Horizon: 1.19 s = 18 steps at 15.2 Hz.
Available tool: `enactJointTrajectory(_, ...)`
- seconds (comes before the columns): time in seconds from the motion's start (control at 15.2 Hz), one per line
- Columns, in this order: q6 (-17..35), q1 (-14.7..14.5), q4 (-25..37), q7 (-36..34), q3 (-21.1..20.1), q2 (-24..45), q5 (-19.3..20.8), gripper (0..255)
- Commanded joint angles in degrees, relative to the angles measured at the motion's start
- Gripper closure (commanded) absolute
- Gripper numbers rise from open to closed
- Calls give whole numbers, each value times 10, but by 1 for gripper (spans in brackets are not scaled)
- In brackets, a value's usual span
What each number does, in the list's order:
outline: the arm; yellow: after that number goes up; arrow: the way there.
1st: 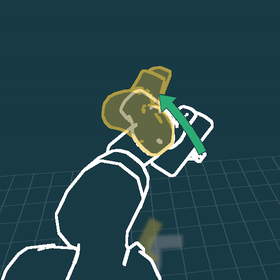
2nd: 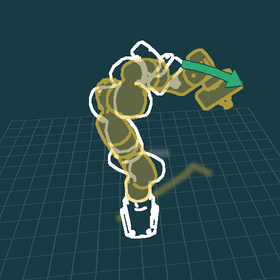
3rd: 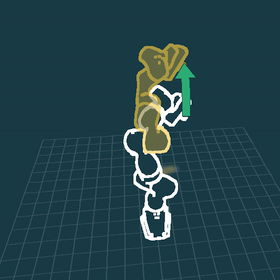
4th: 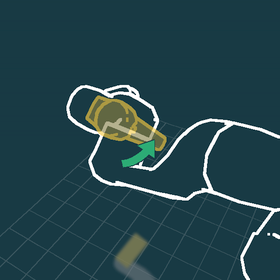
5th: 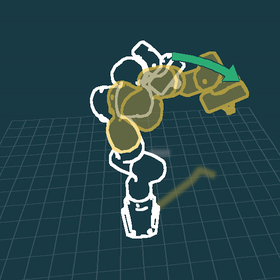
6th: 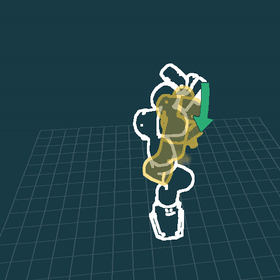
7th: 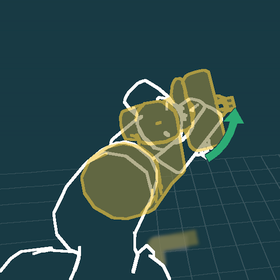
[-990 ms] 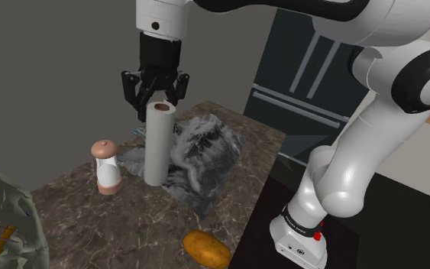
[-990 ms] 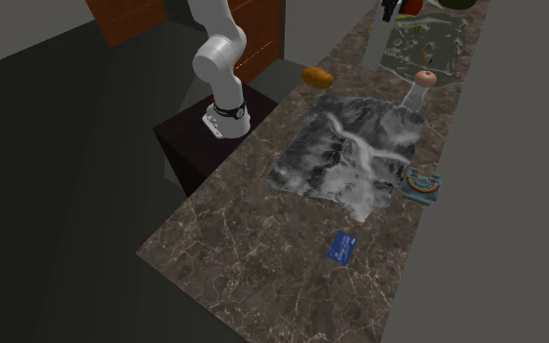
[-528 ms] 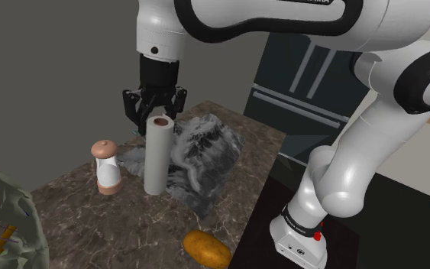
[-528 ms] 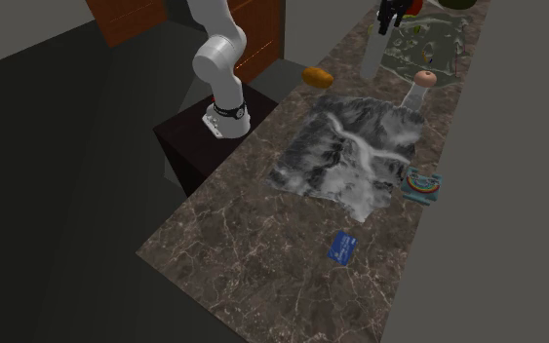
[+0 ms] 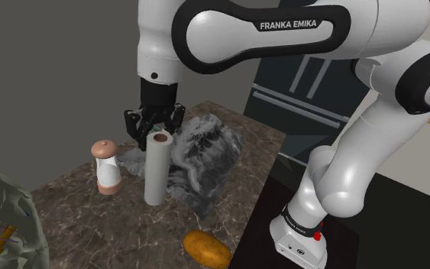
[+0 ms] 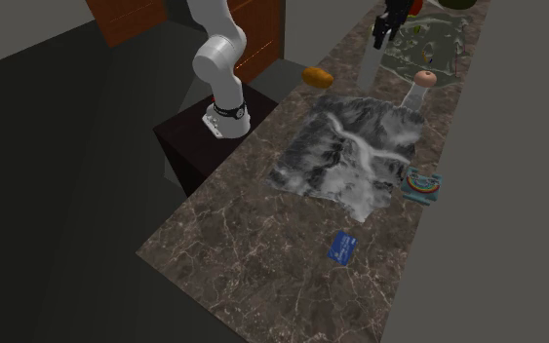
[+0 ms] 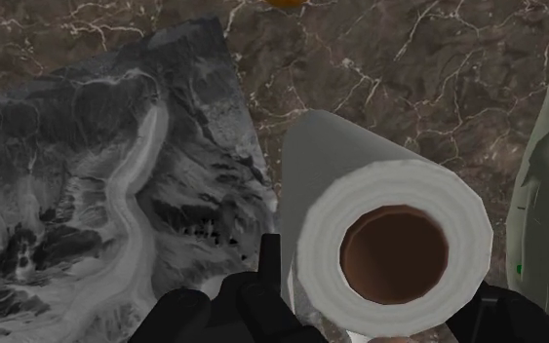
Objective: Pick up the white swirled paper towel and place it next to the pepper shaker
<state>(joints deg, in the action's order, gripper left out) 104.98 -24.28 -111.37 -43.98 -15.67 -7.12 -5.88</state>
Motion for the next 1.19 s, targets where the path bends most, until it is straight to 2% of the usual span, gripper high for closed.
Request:
enactJointTrajectory(0.0, 13, 0, -11, 1, 0, 2, 0, 255)
enactJointTrajectory(0.73, 96, -2, -80, 4, -3, 16, 1, 255)
enactJointTrajectory(1.12, 96, -2, -80, 4, -3, 16, 1, 255)
